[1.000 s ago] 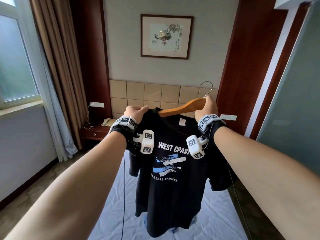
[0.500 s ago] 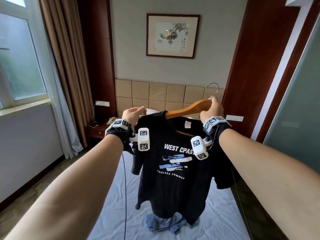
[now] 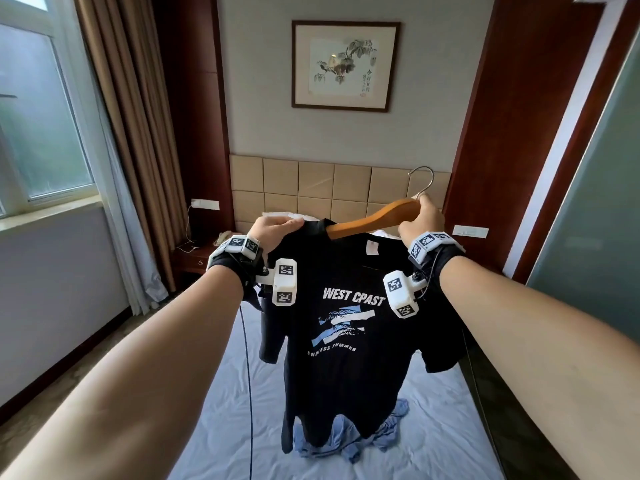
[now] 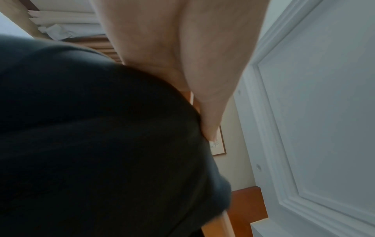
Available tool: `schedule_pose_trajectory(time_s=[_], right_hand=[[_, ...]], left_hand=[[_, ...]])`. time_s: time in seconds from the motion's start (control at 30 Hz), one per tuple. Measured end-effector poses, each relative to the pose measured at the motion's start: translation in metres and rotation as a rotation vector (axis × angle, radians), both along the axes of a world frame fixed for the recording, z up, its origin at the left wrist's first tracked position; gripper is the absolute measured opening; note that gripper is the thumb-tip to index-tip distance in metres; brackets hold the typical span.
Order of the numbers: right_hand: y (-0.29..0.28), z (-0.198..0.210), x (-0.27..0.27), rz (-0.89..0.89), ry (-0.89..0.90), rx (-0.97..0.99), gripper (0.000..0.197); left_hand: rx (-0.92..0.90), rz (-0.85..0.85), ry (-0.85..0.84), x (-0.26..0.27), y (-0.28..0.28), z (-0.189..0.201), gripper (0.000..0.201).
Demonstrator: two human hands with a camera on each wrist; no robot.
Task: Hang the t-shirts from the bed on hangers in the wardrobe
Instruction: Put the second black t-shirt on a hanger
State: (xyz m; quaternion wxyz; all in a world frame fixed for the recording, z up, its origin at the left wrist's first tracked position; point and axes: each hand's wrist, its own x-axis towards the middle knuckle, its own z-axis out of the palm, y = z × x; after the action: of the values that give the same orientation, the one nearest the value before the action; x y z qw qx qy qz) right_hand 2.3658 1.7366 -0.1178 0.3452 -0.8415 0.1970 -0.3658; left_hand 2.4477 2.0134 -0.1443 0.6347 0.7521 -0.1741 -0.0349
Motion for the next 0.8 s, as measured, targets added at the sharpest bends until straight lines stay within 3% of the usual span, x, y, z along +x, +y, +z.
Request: schedule_pose_trajectory(time_s=[0.13,0.27,0.3,0.47,0.63,0.8], right_hand=[[0.001,0.0,0.0,0.0,-0.009,0.025,0.053],[0.003,0.0,-0.002,-0.039,-0.021,0.045,0.055],[0.004,0.001,-0.002,-0.038,-0.016,0.043,0.056],[0.013,0.002,-0.001,-0.005,0.004,-0.019,0.06],[0.028,0.006,0.0,0.093,0.034,-0.099,0.048],[0.044,0.011,0.003,0.163,0.045,-0.121,0.038]], left_hand=[[0.006,0.057,0.037,0.008,0.0,0.001,0.029],[0.117,0.052,0.161,0.036,0.009,-0.012,0.076],[0.122,0.045,0.163,0.04,0.01,-0.015,0.079],[0.228,0.101,-0.022,0.018,0.008,-0.005,0.039],[0.53,0.115,-0.165,0.008,-0.015,0.011,0.051],[0.515,-0.009,-0.221,-0.008,-0.04,0.024,0.049]])
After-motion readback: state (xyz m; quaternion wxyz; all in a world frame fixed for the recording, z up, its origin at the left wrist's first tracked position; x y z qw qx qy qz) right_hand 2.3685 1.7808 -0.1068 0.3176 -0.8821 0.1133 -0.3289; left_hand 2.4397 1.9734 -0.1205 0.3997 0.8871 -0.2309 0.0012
